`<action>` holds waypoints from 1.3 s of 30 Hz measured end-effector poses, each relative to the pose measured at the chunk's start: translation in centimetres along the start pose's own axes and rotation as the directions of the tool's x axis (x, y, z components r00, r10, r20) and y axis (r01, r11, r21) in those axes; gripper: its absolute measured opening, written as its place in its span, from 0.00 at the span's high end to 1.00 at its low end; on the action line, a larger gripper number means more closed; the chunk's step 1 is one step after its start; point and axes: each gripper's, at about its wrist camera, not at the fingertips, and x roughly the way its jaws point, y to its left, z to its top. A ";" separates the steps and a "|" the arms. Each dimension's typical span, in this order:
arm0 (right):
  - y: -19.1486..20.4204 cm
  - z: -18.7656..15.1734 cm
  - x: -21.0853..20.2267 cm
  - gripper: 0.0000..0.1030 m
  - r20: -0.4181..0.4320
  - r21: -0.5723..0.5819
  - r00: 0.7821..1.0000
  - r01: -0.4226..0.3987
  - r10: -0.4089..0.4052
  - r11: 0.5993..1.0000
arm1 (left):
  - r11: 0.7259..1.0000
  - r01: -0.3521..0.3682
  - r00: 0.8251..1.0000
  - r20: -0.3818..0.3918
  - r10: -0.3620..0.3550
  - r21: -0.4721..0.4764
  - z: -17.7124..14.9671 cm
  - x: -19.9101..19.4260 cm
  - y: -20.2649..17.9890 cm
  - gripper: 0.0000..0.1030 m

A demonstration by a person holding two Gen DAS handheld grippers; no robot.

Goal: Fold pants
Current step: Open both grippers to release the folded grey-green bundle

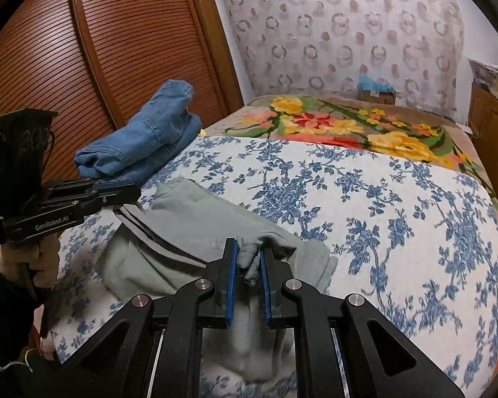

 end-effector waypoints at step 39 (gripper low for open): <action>1.0 -0.6 3.2 0.58 -0.158 -0.113 0.955 0.235 -0.251 0.966 | 0.998 -0.049 0.997 -0.058 0.050 0.027 -1.3 2.7 1.0 0.30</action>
